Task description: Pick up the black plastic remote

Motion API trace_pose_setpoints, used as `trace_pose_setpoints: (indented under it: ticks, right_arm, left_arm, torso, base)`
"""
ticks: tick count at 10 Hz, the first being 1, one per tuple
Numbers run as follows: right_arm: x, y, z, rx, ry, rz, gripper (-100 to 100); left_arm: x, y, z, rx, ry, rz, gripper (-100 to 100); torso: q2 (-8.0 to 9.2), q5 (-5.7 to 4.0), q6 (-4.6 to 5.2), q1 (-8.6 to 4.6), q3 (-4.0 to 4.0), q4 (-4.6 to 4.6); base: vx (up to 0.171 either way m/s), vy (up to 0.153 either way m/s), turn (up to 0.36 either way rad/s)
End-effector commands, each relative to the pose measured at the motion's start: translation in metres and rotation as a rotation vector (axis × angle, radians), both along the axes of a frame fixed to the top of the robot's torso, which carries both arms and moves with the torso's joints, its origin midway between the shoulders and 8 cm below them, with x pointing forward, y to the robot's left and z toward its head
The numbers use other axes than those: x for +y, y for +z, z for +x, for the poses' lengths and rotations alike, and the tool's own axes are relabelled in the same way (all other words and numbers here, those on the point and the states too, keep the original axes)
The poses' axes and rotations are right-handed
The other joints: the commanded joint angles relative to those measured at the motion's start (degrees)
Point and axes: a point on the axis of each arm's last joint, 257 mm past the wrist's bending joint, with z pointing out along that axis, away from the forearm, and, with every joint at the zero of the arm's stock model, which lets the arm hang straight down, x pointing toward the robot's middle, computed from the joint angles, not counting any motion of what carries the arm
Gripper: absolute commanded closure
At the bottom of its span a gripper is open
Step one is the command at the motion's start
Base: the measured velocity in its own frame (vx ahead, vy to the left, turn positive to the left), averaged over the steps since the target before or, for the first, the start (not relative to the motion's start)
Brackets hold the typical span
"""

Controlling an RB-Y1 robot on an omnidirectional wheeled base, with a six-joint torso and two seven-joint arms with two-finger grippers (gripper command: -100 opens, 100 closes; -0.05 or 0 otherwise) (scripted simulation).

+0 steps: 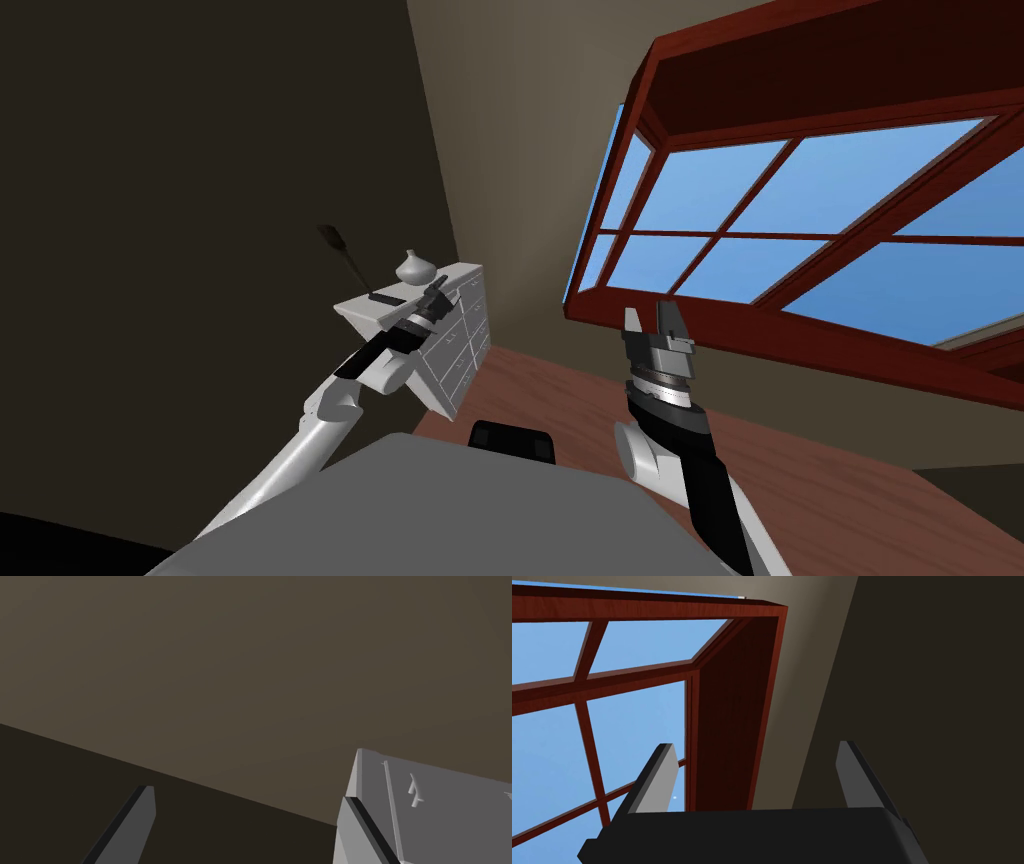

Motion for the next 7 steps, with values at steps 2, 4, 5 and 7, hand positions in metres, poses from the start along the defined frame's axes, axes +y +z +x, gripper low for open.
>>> trace_pose_setpoints:
  ticks: [2, 4, 5, 7]
  right_arm:
    - [0.0, 0.0, 0.0, 0.0, 0.0, 0.0, 0]
    - [0.0, 0.0, 0.0, 0.0, 0.0, 0.0, 0]
    - [0.0, 0.0, 0.0, 0.0, 0.0, 0.0, 0]
    - [0.0, 0.0, 0.0, 0.0, 0.0, 0.0, 0]
  left_arm:
    - [0.002, -0.011, 0.006, 0.061, -0.009, -0.01, -100]
    - [0.006, -0.017, 0.014, 0.122, -0.024, -0.016, -100]
    - [0.011, -0.016, 0.02, 0.147, -0.032, -0.009, -100]
    - [0.016, -0.021, 0.028, 0.206, -0.04, -0.01, -100]
  torso:
    - [-0.01, 0.01, -0.04, 0.07, 0.0, 0.0]
    - [0.02, 0.05, -0.01, 0.22, 0.01, 0.0]
    - [0.02, 0.05, -0.04, 0.24, 0.01, 0.0]
    - [-0.03, 0.03, -0.04, 0.17, -0.02, -0.01]
  base:
    - [0.02, -0.071, -0.005]
    - [0.016, -0.067, -0.088]
    - [0.034, -0.097, -0.088]
    - [0.03, -0.08, -0.069]
